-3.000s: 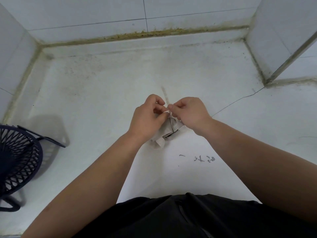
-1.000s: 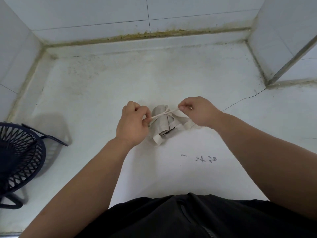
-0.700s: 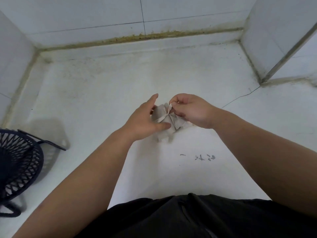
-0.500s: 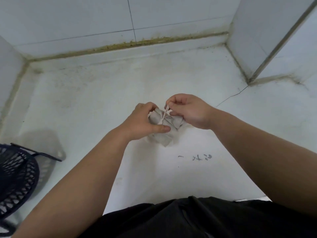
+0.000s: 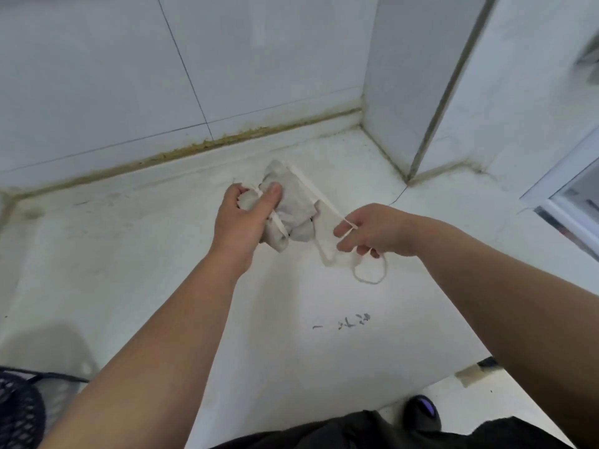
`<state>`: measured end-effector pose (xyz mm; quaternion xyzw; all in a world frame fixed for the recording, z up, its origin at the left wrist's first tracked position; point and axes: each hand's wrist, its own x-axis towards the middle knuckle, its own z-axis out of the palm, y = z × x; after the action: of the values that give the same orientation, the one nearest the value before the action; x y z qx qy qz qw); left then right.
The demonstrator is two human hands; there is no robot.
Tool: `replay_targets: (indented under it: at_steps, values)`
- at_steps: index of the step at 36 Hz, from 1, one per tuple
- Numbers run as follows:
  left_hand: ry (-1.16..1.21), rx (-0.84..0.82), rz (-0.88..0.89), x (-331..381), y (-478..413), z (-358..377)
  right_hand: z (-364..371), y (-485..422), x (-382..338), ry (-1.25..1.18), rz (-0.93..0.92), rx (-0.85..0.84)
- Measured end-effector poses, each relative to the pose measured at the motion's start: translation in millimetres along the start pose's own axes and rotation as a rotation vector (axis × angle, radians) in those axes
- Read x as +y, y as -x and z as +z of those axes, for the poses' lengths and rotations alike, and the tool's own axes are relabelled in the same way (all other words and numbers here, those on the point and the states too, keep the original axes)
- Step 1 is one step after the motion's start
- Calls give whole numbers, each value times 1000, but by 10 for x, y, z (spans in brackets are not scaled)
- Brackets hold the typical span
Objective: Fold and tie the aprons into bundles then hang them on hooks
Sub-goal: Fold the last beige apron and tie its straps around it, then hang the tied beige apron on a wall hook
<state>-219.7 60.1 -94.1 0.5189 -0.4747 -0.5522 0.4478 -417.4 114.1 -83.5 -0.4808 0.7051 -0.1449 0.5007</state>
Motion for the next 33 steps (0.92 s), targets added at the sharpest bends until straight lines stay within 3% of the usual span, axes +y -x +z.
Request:
replay_targets:
  at_steps: [2, 5, 8, 11, 13, 15, 18, 23, 29, 33]
  values:
    - [-30, 64, 28, 11, -1, 78, -144, 7, 68, 4, -14, 243]
    - [-272, 51, 2, 34, 40, 295, -523, 98, 142, -409, -98, 598]
    - [-621, -68, -100, 30, 137, 552, -823, 260, 103, -618, -253, 493]
    - [-789, -206, 88, 90, 304, 981, -968, 479, 67, -482, -343, 304]
    - [-753, -373, 246, 229, 479, 1408, -1124, 634, 128, -409, -388, 238]
    - [-678, -448, 294, 392, 623, 1834, -1340, 772, 258, -375, -419, 231]
    - [-512, -361, 250, 548, 701, 2248, -1701, 922, 491, -416, -438, 296]
    - [-207, -404, 189, 732, 783, 2855, -2403, 1167, 1007, -529, -397, 416]
    - [104, -159, 112, 1018, 851, 3421, -2978, 1500, 1346, -610, -336, 398]
    - [113, -260, 126, 1245, 943, 3752, -3392, 1728, 1536, -807, -365, 372]
